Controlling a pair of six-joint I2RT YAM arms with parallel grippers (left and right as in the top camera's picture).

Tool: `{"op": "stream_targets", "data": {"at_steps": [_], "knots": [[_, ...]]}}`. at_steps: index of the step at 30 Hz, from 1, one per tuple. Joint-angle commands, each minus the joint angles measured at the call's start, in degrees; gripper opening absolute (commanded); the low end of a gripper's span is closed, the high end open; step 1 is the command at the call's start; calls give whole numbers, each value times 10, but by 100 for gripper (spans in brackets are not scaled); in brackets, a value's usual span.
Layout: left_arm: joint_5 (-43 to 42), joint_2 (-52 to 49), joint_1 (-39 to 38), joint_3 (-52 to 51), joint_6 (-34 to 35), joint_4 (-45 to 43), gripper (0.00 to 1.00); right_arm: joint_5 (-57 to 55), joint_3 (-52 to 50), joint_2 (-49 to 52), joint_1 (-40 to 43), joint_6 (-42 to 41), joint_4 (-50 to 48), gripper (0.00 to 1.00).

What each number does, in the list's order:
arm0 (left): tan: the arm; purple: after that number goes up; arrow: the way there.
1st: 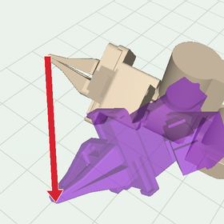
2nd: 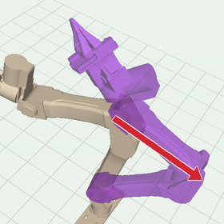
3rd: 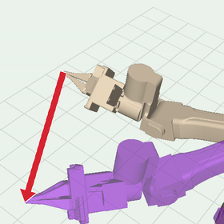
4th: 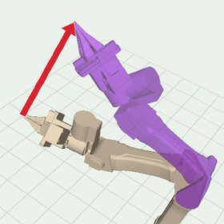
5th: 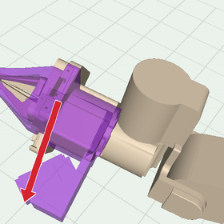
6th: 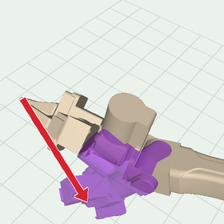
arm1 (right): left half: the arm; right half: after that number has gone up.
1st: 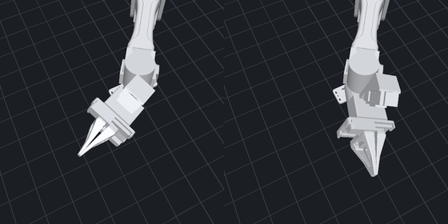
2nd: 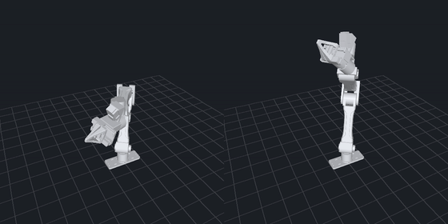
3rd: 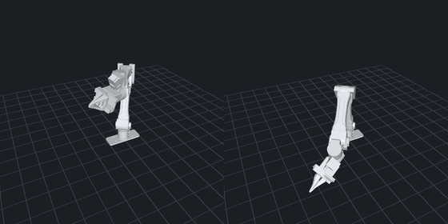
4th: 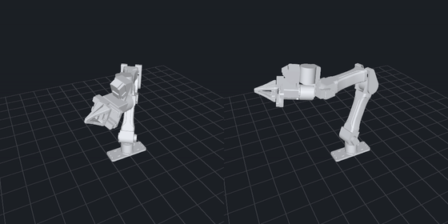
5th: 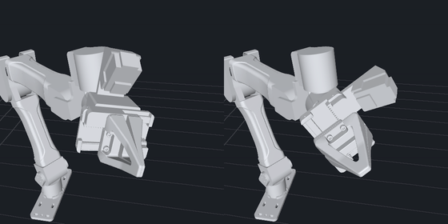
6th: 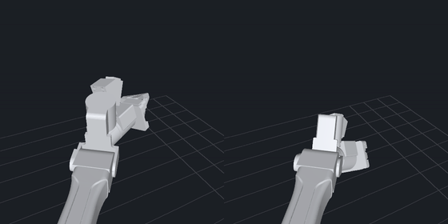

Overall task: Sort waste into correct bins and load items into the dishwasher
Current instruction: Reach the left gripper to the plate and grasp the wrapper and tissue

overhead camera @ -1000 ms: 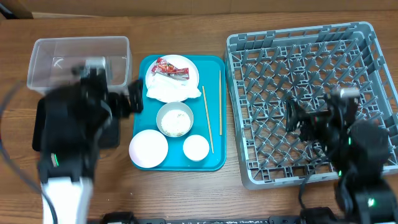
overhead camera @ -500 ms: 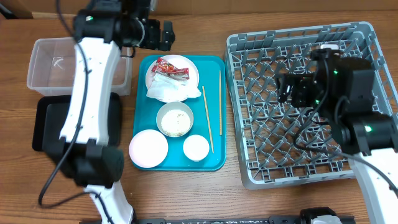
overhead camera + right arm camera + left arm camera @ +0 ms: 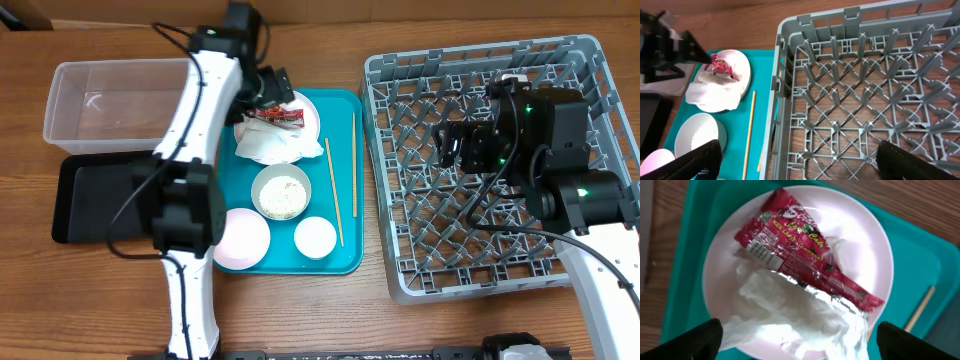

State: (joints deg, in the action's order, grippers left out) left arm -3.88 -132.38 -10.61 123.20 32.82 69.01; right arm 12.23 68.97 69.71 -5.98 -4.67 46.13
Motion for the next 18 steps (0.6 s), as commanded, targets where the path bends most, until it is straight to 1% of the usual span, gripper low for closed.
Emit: {"op": "stream_targets", "data": {"at_steps": [1, 4, 7, 11, 13, 14, 15, 18], "knots": [[47, -28, -24, 15, 102, -19, 100, 5, 14, -2, 4, 0, 5, 100], [40, -52, -25, 15, 121, -41, 100, 5, 14, -2, 4, 0, 14, 100], [39, -71, -25, 15, 122, -55, 100, 5, 14, -2, 4, 0, 21, 100], [39, -89, -26, 15, 105, -54, 95, 5, 14, -1, 4, 0, 23, 100], [39, -98, -26, 15, 93, -54, 90, 5, 14, -1, 4, 0, 23, 100], [41, -102, -26, 14, 91, -54, 84, 5, 14, -1, 4, 0, 24, 100], [43, -105, -26, 14, 89, -54, 70, 5, 14, -1, 4, 0, 24, 100], [43, -108, -26, 14, 72, -53, 22, 5, 14, -1, 4, 0, 25, 100]]}}
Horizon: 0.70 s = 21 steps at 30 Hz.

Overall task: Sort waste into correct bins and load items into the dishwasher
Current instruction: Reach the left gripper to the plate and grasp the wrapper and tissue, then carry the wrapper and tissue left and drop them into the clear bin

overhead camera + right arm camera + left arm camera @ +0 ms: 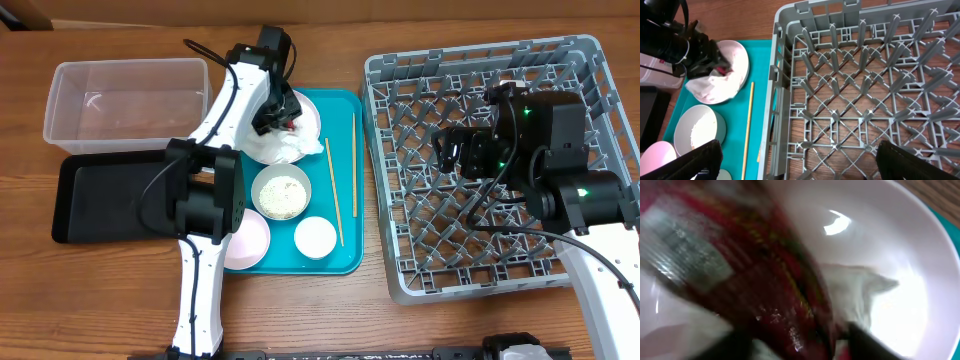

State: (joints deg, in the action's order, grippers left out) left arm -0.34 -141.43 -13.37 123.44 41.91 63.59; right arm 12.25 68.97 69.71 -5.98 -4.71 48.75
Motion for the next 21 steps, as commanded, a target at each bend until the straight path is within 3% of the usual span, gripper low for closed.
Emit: {"op": "stream_targets", "data": {"at_steps": [1, 2, 7, 16, 21], "knots": [[7, -17, 2, 12, -28, 1, 9, 5, 14, -1, 4, 0, -2, 100], [3, -17, 2, 12, -38, 1, 4, 5, 14, -1, 4, 0, -2, 100], [-28, -2, 5, 34, -89, 23, 4, 5, 14, -1, 4, 0, -2, 100], [-38, 49, 62, 266, -150, 191, 4, 5, 14, -1, 4, 0, -2, 100], [-19, 62, 136, 317, -151, 238, 4, 5, 14, -1, 4, 0, -2, 100]]}}
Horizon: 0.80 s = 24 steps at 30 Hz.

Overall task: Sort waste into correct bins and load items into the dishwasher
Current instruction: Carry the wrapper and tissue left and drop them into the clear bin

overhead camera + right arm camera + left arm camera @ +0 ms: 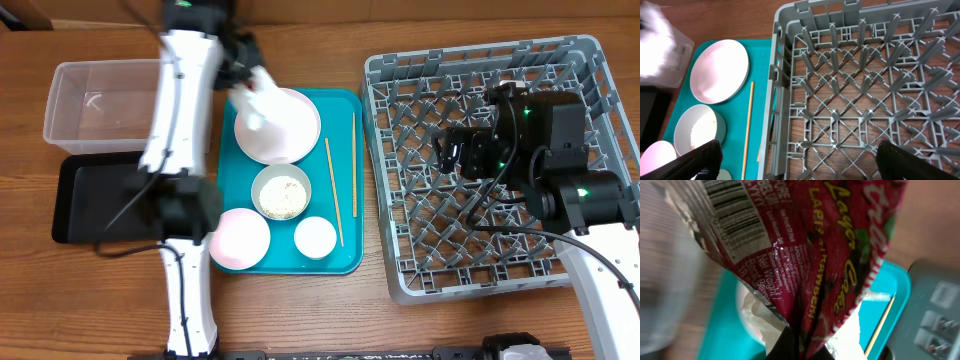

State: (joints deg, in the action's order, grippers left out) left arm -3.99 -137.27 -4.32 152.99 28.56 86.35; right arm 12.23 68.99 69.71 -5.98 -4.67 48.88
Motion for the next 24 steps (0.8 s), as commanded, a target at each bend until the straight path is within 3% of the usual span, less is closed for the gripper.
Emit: {"op": "stream_targets", "data": {"at_steps": [1, 12, 14, 16, 18, 19, 21, 24], "knots": [[22, 20, 61, 21, -14, 13, 4, 5, 14, -1, 4, 0, -3, 100], [33, -24, 177, -60, 28, -61, 4, 5, 14, -1, 4, 0, -3, 100], [34, -38, 179, -66, 28, -78, 9, 5, 14, -1, 4, 0, -3, 100], [33, -48, 179, -66, 27, -81, 31, 5, 14, -1, 4, 0, -3, 100], [33, -50, 179, -66, 21, -79, 69, 5, 14, -1, 4, 0, -3, 100], [33, -50, 179, -66, 13, -80, 81, 5, 14, -1, 4, 0, -3, 100], [29, -44, 179, -64, -2, -82, 94, 5, 14, -1, 4, 0, -3, 100], [14, -30, 179, -53, -29, -71, 96, 5, 14, -1, 4, 0, -3, 100]]}}
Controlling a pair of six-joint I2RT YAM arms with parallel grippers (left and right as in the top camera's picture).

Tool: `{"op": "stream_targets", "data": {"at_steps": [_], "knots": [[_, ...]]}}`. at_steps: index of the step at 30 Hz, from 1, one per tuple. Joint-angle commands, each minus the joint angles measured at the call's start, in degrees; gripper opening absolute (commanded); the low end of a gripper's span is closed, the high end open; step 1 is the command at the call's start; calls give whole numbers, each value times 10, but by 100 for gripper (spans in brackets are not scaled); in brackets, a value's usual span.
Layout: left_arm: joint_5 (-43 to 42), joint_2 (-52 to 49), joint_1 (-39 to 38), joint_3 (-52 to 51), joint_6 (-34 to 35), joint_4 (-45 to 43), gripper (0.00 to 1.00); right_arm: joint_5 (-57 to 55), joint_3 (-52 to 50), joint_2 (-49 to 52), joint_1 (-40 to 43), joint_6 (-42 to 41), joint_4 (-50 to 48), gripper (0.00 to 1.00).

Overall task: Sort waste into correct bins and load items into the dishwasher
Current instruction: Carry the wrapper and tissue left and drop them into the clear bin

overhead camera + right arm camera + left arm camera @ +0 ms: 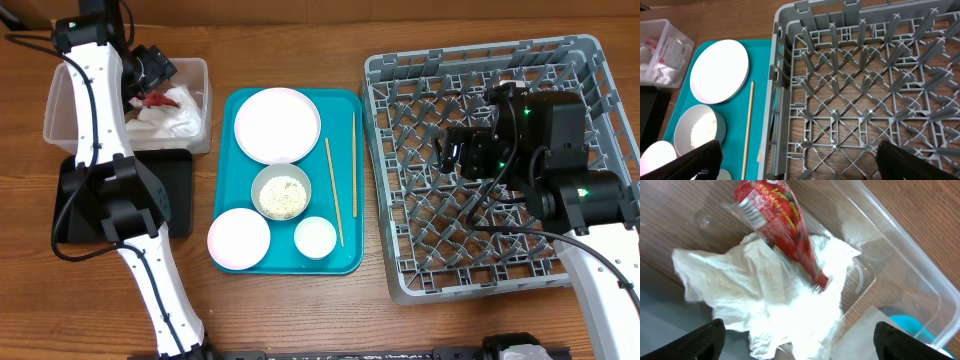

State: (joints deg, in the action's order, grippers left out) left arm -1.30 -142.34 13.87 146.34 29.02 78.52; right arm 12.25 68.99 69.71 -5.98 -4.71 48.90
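The red snack wrapper (782, 227) lies on a crumpled white napkin (765, 300) inside the clear plastic bin (195, 65) at the table's far left. My left gripper (150, 85) hovers over that bin, open and holding nothing; in the left wrist view the left gripper (800, 347) shows only its two dark fingertips at the bottom corners. On the teal tray (345, 250) sit a bare pink plate (277, 125), a bowl of crumbs (281, 193), a small pink dish (240, 238) and a white cup (315, 237). My right gripper (800, 167) is open above the grey dish rack (500, 270).
Two wooden chopsticks (332, 190) lie along the tray's right side. A black bin (170, 190) sits in front of the clear one, partly behind my left arm. The rack holds no dishes.
My left gripper was shut on the wrapper and napkin above the tray's back left. Now it is open over the clear bin, with both lying inside. The right arm has not moved.
My left gripper was open above the plate that held the wrapper and napkin. Then it was down among them. Then it held both in the air, the plate left bare. Now both lie in the clear bin.
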Motion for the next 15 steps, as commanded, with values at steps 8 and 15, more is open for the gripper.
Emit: {"op": "stream_targets", "data": {"at_steps": [8, 15], "knots": [[-70, 93, -20, 51, -111, 89, 94, 13, 14, -1, 4, 0, -6, 100], [-93, 136, -76, 48, -210, 183, 88, 22, 14, -1, 4, 0, -6, 100]]}}
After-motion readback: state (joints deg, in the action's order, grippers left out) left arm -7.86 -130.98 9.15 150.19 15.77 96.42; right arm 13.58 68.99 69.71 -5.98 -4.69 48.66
